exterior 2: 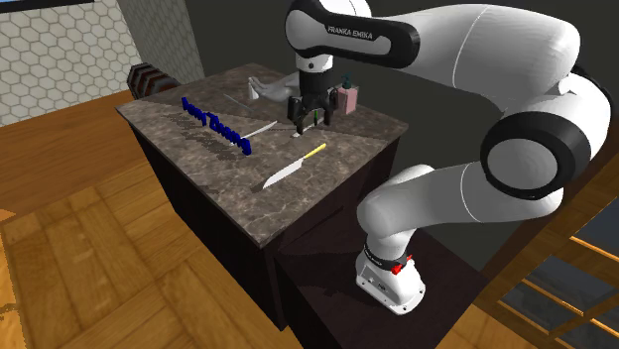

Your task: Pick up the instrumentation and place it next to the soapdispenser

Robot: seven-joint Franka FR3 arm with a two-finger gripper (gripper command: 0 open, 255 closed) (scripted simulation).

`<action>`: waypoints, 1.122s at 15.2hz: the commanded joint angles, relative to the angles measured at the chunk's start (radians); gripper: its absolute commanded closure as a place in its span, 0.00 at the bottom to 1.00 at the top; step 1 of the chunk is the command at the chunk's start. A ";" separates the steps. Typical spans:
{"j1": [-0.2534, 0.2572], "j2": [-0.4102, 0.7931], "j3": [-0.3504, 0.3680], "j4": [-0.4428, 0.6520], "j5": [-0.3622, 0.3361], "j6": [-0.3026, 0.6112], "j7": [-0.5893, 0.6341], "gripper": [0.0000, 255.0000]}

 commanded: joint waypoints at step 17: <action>-0.327 0.364 0.305 -0.165 0.108 0.624 0.996 0.00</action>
